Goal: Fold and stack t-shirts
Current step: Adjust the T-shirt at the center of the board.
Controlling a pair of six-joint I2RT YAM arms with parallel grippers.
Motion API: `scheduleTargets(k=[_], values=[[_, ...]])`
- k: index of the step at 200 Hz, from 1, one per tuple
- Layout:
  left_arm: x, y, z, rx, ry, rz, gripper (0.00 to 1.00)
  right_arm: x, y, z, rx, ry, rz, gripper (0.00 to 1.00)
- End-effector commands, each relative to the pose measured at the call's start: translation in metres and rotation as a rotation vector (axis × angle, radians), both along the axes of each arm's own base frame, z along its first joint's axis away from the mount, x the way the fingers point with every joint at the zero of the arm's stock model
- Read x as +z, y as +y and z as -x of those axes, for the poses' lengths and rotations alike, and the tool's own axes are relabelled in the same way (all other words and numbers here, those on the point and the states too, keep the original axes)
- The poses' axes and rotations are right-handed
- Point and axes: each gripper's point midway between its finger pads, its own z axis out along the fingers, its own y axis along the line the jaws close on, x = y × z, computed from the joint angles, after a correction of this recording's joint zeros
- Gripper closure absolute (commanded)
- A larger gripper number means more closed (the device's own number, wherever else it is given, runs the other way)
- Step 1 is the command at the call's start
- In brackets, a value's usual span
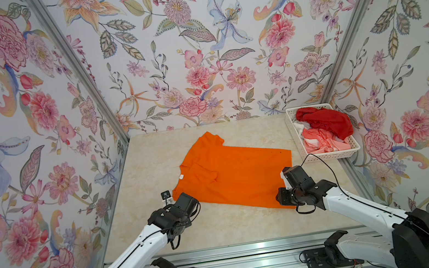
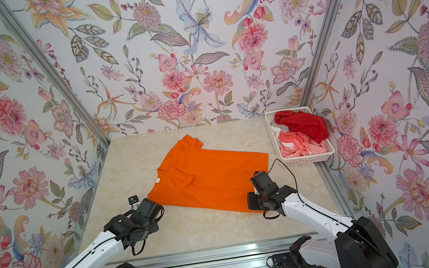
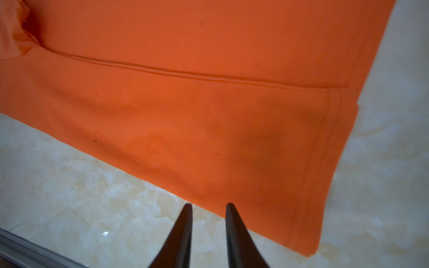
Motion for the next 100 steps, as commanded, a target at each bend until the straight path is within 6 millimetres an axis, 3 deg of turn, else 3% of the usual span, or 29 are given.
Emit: scheduleTargets(k=[1, 20, 30, 48, 65, 82, 89, 100], values=[[0.072, 0.003, -0.044, 0.051, -0.259, -0.067, 1.00, 0.040, -0.008, -0.020, -0.014, -0.125, 0.048, 0.42], [0.091, -0.026, -0.088, -0.048, -0.285, -0.102, 1.00, 0.054, -0.004, -0.031, -0.006, -0.155, 0.050, 0.37], [0.081, -0.041, -0.111, -0.099, -0.235, -0.128, 1.00, 0.055, -0.001, -0.034, -0.002, -0.154, 0.049, 0.37], [0.043, -0.060, -0.147, -0.170, -0.130, -0.116, 1.00, 0.051, 0.003, -0.036, 0.000, -0.134, 0.034, 0.38], [0.012, -0.059, -0.168, -0.186, -0.078, -0.051, 1.00, 0.043, 0.008, -0.033, 0.001, -0.106, 0.012, 0.38], [-0.009, -0.041, -0.182, -0.162, -0.042, -0.023, 1.00, 0.032, 0.008, -0.028, -0.008, -0.068, -0.003, 0.40], [-0.016, -0.034, -0.186, -0.158, -0.021, -0.020, 1.00, 0.026, 0.007, -0.025, -0.016, -0.049, -0.001, 0.47], [-0.025, -0.028, -0.190, -0.163, 0.009, -0.014, 1.00, 0.016, 0.004, -0.020, -0.031, -0.016, 0.010, 0.66]])
